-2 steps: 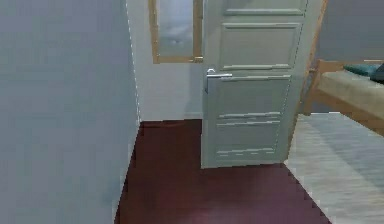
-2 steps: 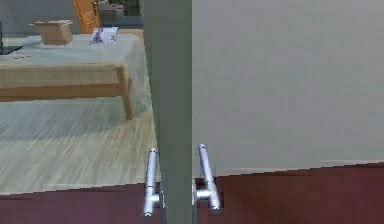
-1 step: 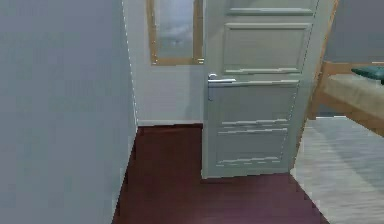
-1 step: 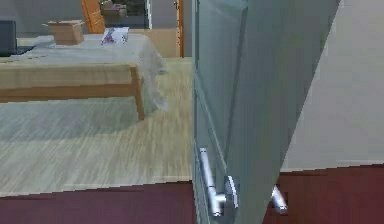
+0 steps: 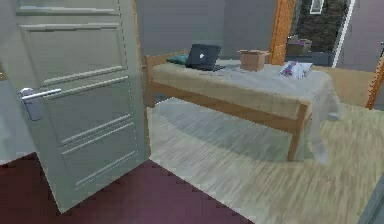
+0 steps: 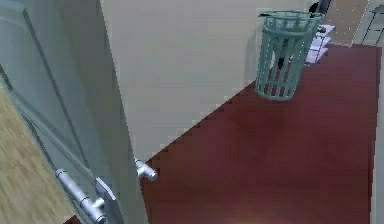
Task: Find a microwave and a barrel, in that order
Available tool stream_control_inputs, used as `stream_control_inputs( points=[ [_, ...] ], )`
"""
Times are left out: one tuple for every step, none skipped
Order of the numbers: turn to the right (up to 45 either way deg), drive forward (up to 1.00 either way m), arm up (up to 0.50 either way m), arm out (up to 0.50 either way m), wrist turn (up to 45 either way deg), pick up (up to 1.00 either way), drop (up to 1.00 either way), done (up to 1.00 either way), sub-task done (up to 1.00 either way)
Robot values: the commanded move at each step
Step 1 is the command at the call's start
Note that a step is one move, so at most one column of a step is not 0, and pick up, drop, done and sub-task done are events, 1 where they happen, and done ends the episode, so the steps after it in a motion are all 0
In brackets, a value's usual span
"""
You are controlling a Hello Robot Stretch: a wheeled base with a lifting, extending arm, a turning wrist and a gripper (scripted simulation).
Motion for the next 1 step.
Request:
stream_control_inputs(
  points=[
    [12.0, 0.00, 0.00, 0.00, 0.0, 0.00, 0.00, 0.00, 0.00]
  ],
)
